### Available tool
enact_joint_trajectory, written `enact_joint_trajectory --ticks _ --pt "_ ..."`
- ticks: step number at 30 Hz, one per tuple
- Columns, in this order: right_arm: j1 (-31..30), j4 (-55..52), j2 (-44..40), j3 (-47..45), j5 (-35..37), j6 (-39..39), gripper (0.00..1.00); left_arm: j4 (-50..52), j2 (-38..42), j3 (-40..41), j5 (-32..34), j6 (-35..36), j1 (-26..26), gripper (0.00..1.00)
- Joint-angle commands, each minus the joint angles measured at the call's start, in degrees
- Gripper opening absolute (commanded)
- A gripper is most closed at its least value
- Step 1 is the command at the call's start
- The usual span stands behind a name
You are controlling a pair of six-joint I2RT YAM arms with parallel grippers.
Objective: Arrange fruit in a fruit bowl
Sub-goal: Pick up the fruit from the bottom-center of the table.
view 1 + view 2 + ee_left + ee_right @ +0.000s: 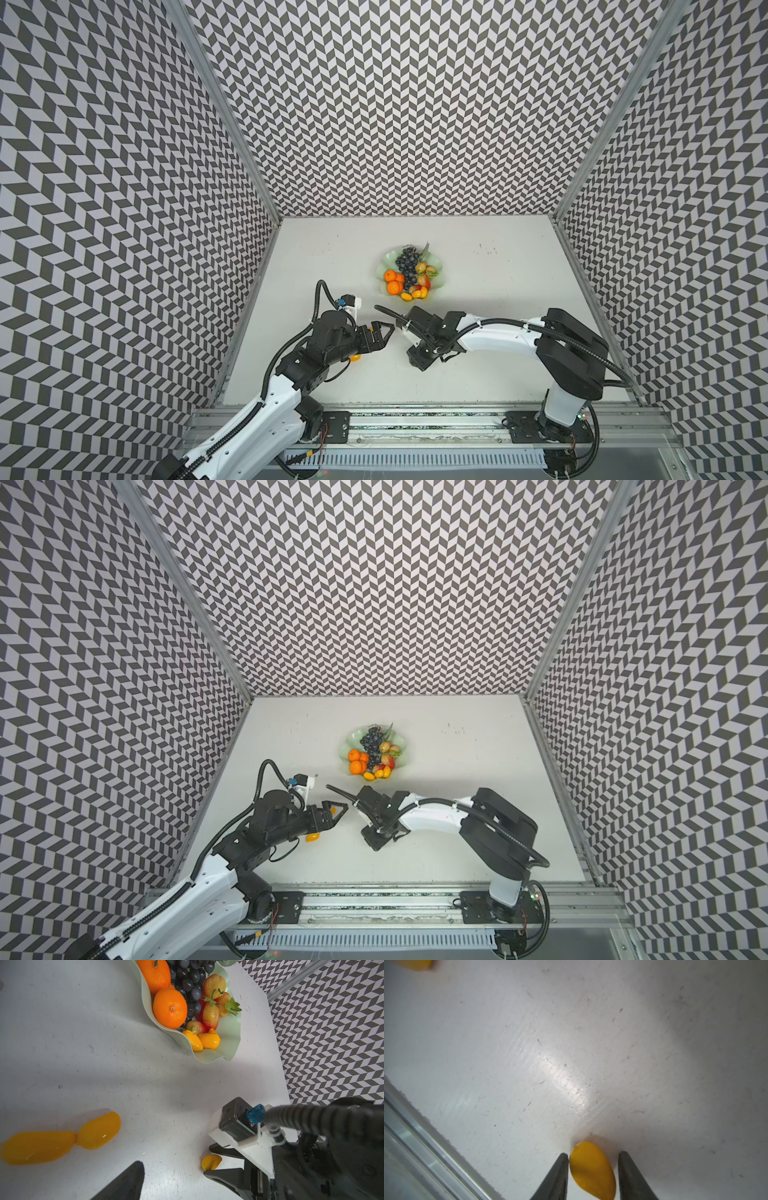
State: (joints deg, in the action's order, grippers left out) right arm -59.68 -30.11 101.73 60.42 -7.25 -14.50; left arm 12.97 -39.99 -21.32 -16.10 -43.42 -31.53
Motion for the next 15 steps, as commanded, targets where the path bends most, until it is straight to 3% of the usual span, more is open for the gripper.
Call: enact_joint_trajectory --ticks 1,15 --pt "-0.48 1.75 1.78 -0.57 0.97 0.31 0.39 0.76 0.65 0.11 0.97 -0.45 -0.20 1.00" --pt "-0.52 1.88 1.15 -1.01 1.35 -0.01 0.25 0.48 0.13 -0.11 1.09 -0.44 -0.19 1.00"
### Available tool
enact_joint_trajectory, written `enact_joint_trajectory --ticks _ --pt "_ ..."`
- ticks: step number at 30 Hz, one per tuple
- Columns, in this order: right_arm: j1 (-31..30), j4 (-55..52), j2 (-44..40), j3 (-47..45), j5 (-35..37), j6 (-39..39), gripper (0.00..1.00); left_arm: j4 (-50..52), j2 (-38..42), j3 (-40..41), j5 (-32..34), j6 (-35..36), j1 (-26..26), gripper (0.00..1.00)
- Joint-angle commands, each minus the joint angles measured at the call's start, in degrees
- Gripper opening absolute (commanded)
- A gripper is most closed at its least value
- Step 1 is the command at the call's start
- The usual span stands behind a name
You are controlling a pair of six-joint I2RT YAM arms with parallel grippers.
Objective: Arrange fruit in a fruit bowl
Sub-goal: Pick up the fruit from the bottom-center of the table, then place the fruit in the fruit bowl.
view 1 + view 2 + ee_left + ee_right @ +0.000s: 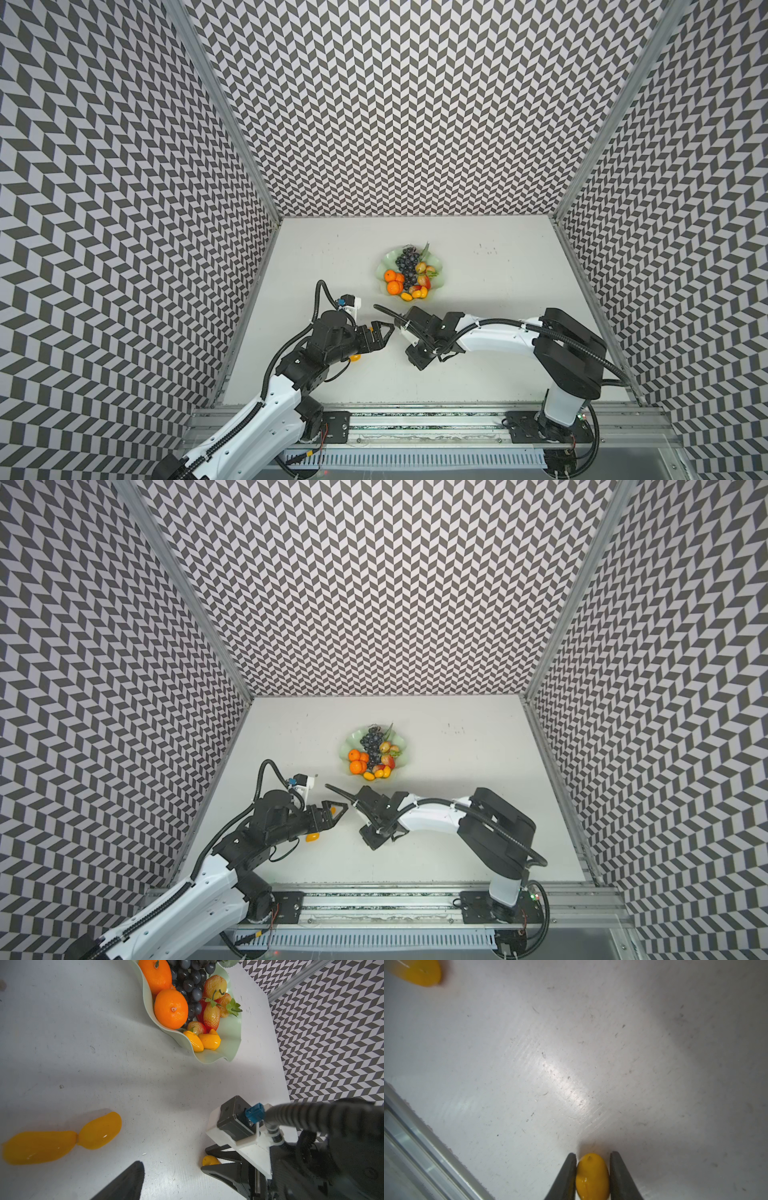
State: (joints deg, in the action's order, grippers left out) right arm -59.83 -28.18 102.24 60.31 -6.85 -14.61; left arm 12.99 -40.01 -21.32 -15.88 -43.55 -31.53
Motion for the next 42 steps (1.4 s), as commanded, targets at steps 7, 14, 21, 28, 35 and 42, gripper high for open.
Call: enact_joint_trajectory --ticks 7,14,21,28,35,42 --pt "-0.37 -0.04 -1.02 -0.46 0.95 -0.17 0.23 0.50 0.25 -0.47 1.06 -0.31 -0.20 1.00" --pt "0.15 0.82 -4.59 -1.79 0.57 -1.08 0.22 0.39 0.27 -1.17 1.64 -0.22 -0.22 1.00" --pt "2.45 -0.30 -7.75 -2.39 0.66 -0.65 0.22 -1.75 -2.52 -3.29 1.50 0.57 -0.12 1.00" --pt "6.97 -2.86 -9.77 1.68 -0.28 1.20 0.22 -4.84 -6.00 -6.19 1.55 1.64 1.03 1.00" --pt "12.06 -3.99 -8.19 7.71 -2.23 2.25 0.20 -9.76 -10.79 -8.83 -2.40 1.98 6.03 1.00" --pt "15.56 -4.70 -4.03 15.85 -2.47 2.63 0.19 -12.85 -17.37 -12.97 -4.02 3.21 8.37 1.00"
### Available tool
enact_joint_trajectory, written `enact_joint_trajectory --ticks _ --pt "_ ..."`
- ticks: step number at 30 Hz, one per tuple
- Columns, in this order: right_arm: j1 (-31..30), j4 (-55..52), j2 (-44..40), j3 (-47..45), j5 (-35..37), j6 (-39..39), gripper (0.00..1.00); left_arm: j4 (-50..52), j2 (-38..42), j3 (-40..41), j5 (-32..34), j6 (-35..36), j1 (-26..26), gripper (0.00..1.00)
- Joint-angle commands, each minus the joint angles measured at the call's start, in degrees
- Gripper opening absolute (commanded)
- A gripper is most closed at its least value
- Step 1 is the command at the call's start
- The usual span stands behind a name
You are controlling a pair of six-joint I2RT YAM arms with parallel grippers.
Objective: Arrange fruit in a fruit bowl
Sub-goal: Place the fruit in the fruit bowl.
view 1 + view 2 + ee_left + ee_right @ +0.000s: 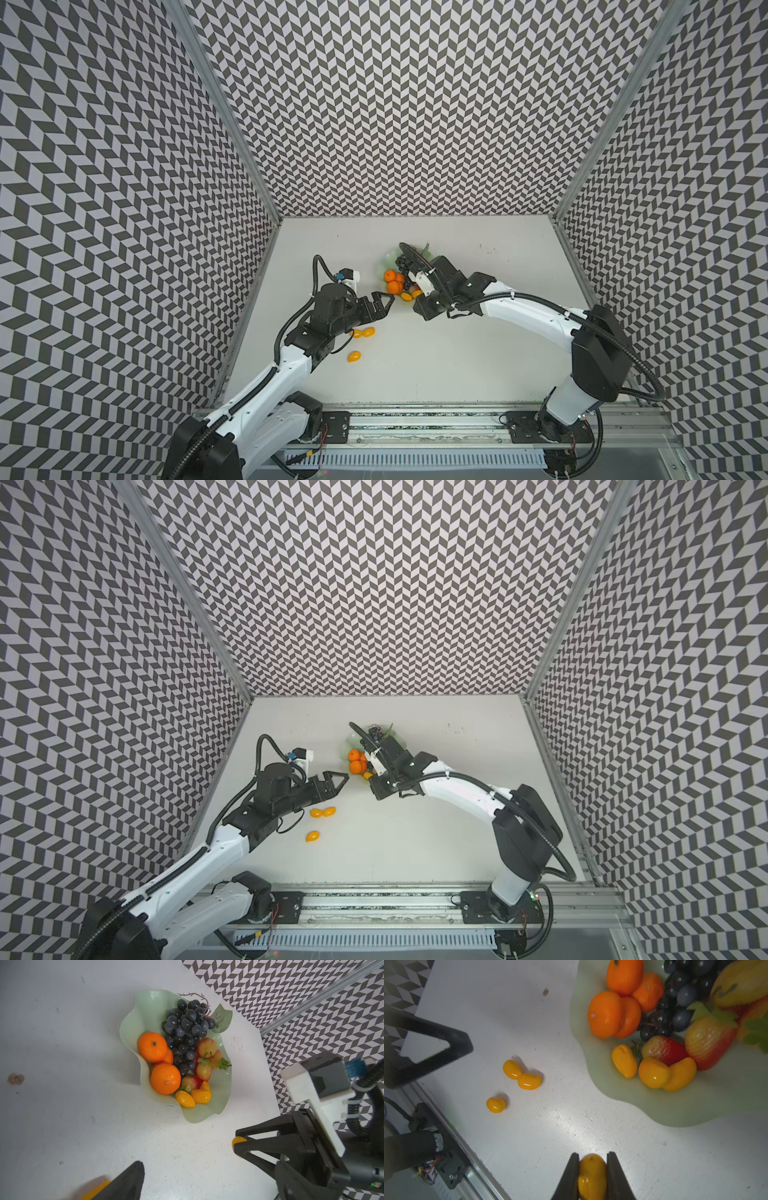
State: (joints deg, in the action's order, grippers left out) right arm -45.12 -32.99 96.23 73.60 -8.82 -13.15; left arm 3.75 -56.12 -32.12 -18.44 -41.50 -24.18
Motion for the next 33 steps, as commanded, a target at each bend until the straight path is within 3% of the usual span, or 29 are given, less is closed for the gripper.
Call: enact_joint_trajectory --ticks 1,17,33 --pt "1.31 -0.10 2.76 3.65 -0.65 1.28 0.19 -4.06 -1.74 -2.38 -1.66 1.13 1.51 1.00" --pt "3.94 -2.88 19.63 20.01 -1.11 1.60 0.19 -5.73 -7.67 -3.39 -3.80 2.42 6.14 1.00" --pt "3.90 -4.34 22.30 22.54 0.19 2.27 0.25 -5.16 -6.78 -1.99 -4.24 2.47 6.78 1.00"
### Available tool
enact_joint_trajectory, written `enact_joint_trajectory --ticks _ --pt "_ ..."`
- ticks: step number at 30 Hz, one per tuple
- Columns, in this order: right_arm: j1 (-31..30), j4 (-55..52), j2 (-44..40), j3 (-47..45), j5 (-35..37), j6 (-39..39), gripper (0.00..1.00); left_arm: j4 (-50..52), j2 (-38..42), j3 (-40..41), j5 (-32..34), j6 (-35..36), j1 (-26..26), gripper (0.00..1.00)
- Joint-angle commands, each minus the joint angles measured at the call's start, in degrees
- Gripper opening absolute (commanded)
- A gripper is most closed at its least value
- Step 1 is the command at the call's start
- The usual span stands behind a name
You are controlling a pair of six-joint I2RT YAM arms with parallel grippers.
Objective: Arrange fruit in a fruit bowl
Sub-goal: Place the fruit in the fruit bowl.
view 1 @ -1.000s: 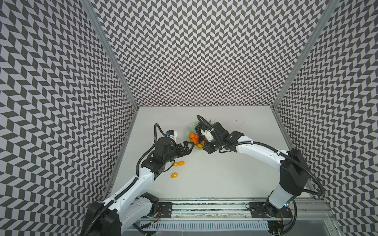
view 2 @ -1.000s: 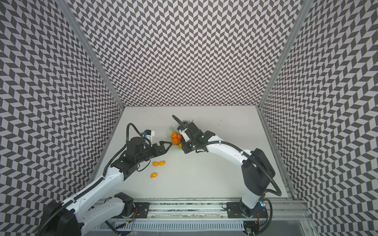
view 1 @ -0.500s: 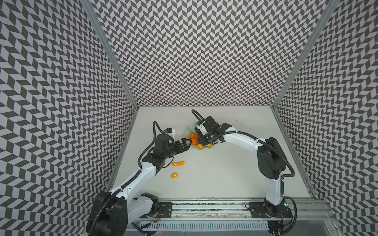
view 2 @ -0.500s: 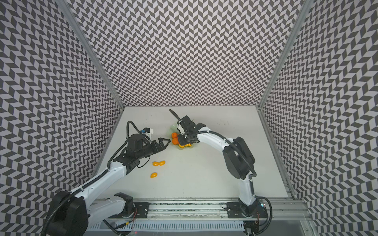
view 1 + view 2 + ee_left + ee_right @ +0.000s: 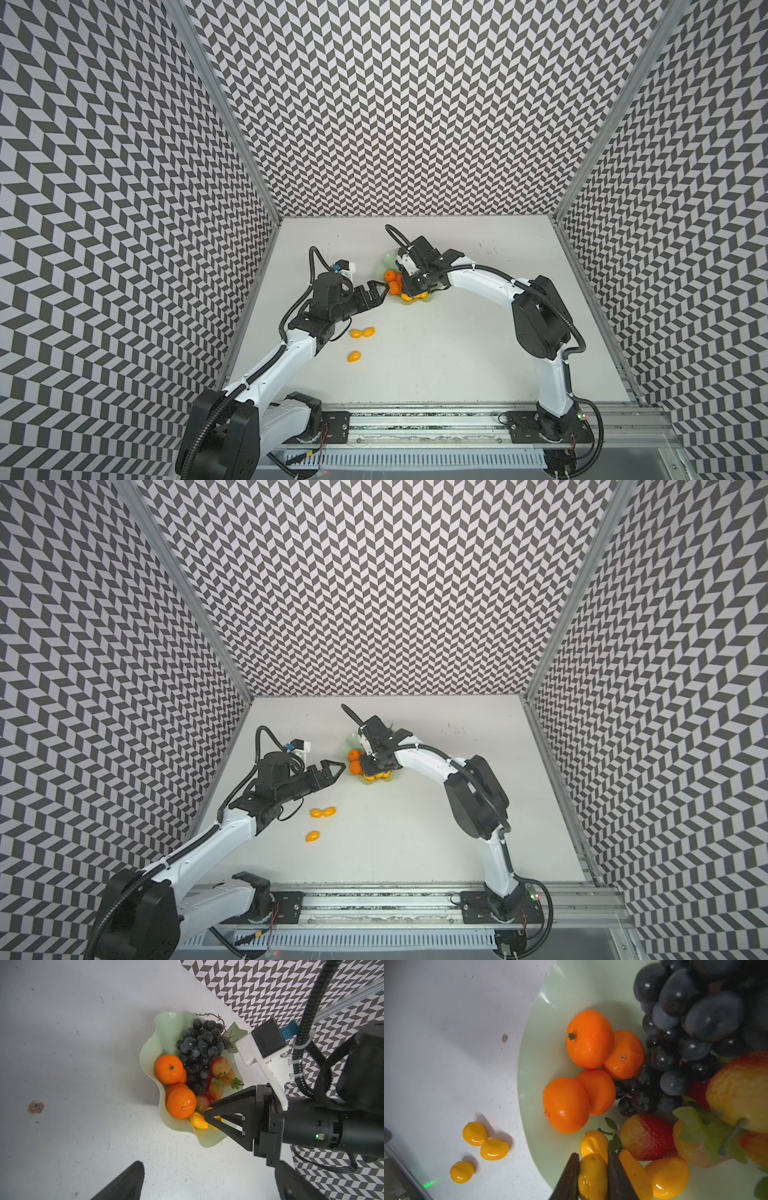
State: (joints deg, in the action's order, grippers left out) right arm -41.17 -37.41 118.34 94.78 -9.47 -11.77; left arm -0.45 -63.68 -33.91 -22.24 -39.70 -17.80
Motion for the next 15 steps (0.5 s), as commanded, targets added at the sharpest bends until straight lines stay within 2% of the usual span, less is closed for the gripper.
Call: enact_joint_trajectory --ticks 1,15 --pt "0.02 -0.01 -0.03 1.37 1.08 0.97 0.25 -0.83 0.94 -0.23 -0.44 0.71 0.40 1.00" --pt "-0.05 -1.00 -3.43 1.64 3.18 0.77 0.31 4.72 5.36 -0.97 1.87 1.26 0.75 1.00"
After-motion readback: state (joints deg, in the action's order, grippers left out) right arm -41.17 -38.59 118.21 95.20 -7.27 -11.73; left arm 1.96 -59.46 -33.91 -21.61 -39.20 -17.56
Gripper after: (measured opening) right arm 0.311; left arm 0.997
